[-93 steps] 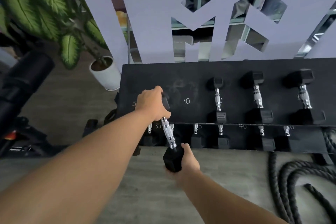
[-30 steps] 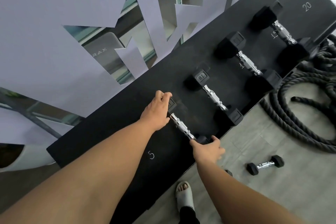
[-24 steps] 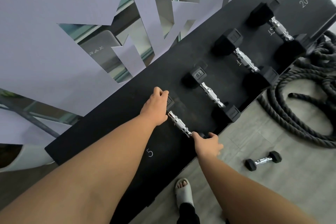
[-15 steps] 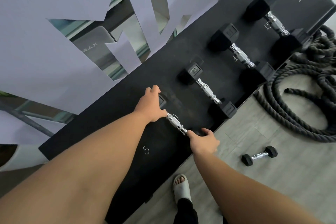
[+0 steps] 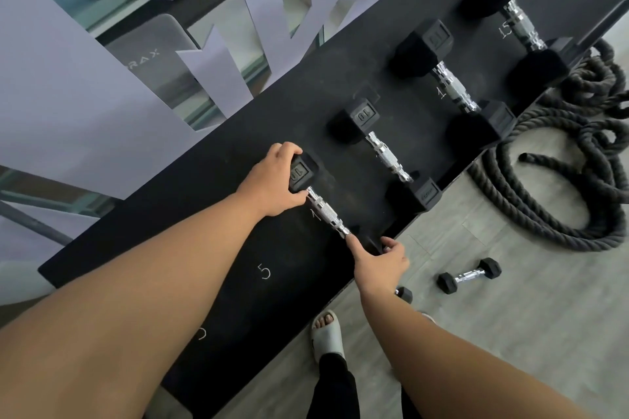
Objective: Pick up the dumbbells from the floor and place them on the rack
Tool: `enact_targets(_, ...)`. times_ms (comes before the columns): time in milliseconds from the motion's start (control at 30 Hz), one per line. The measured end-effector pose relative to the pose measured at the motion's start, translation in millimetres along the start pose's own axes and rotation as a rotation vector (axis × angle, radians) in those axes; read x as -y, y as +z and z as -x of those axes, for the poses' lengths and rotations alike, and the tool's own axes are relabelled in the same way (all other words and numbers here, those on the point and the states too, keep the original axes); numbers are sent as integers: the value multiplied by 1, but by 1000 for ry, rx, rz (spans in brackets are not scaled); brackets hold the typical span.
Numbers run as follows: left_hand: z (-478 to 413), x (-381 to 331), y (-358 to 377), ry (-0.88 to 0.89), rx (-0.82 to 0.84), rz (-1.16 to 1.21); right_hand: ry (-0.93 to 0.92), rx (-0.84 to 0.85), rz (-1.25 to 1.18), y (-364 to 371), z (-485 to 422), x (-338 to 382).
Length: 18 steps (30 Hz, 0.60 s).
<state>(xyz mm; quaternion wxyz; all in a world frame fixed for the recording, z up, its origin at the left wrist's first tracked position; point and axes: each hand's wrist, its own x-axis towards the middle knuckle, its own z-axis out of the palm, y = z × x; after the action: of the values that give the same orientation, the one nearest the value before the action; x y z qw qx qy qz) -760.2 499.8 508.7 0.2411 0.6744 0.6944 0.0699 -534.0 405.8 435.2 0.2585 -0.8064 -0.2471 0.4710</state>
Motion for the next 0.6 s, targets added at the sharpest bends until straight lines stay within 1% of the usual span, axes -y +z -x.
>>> enact_targets(100, -5, -3, -8, -58, 32, -17, 2, 46, 85, -5, -3, 6)
enact_targets(233, -2, -8, -3, -124, 41, 7, 3, 71, 131, -10, -4, 7)
enact_targets(367, 0, -13, -1, -175, 52, 11, 32, 147, 164, -19, -14, 12)
enact_targets(467, 1, -20, -9, -225, 146, -59, 59, 185, 181, -32, -17, 23)
enact_targets(533, 6, -27, -18, -266, 214, -120, 30, 205, 169, -44, -16, 33)
enact_targets(600, 14, -37, -25, -313, 225, -158, -7, 234, 157, -57, -16, 47)
